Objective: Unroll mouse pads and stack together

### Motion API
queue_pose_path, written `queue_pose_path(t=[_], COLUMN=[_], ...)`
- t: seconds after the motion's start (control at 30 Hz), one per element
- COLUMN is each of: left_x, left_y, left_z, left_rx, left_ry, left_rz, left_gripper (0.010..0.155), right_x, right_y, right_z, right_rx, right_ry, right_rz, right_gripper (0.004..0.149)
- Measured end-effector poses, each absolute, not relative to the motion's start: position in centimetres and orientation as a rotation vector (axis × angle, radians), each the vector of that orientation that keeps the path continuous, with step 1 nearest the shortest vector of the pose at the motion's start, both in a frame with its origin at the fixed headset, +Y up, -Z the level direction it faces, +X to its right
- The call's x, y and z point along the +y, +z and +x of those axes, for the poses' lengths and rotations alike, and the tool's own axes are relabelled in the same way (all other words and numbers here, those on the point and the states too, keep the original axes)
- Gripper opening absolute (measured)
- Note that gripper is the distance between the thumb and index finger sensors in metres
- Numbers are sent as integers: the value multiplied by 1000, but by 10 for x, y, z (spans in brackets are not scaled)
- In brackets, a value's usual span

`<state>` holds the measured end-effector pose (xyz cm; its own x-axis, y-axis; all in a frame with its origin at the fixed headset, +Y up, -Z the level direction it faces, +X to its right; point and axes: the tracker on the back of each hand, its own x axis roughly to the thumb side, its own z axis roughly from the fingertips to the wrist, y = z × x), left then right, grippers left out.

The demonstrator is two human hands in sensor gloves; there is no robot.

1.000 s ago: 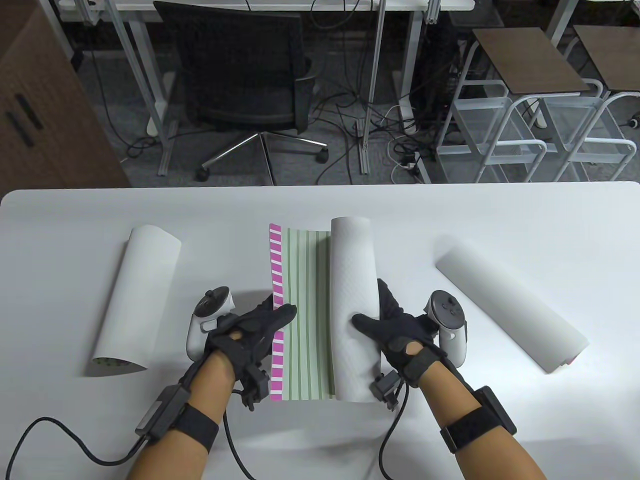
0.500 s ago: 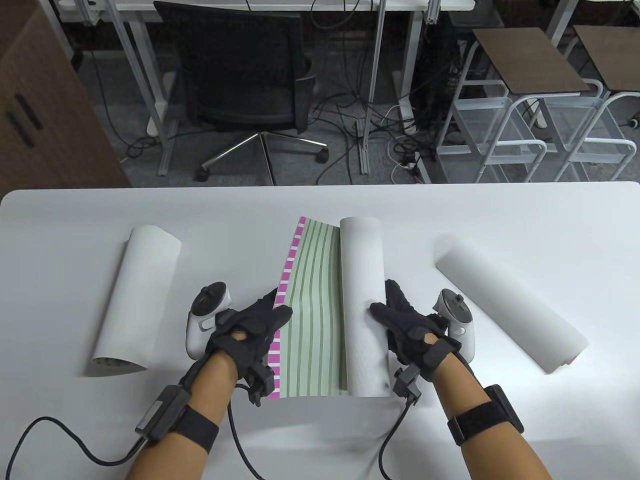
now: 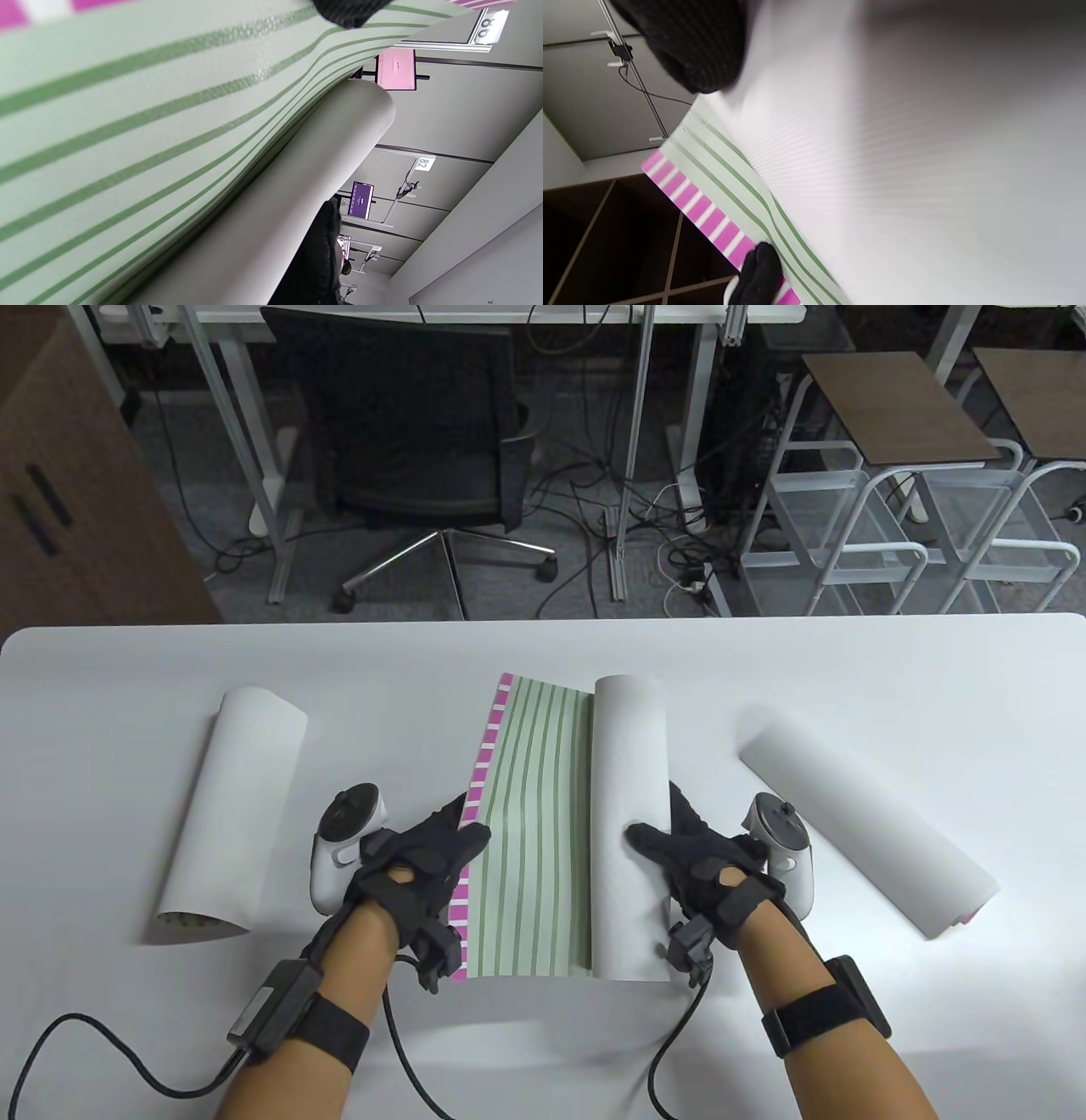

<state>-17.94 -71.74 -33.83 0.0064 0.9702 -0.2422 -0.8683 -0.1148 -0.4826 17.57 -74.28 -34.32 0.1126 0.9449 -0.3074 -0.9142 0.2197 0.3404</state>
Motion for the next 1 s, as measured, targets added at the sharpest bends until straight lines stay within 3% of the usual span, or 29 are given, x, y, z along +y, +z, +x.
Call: queue_pose_path(t=[0.1,0.47,1.0], left_x=[-717,-713,-712], left_y=[-338,-335,-339], left_z=[-180,-178,-194], left_rx=[-217,-217,-201], left_ry=[1599,1570,1642], left_rz=[-604,-594,-557], left_gripper=[60,59,59], right_x=[-746,-747,-747], right_y=[-344,-339,-347], right_z=[181,169,193], right_rx=[504,625,497], right_ry=[1340,1366,1320], right_rz=[47,74,12], right_gripper=[92,110,91])
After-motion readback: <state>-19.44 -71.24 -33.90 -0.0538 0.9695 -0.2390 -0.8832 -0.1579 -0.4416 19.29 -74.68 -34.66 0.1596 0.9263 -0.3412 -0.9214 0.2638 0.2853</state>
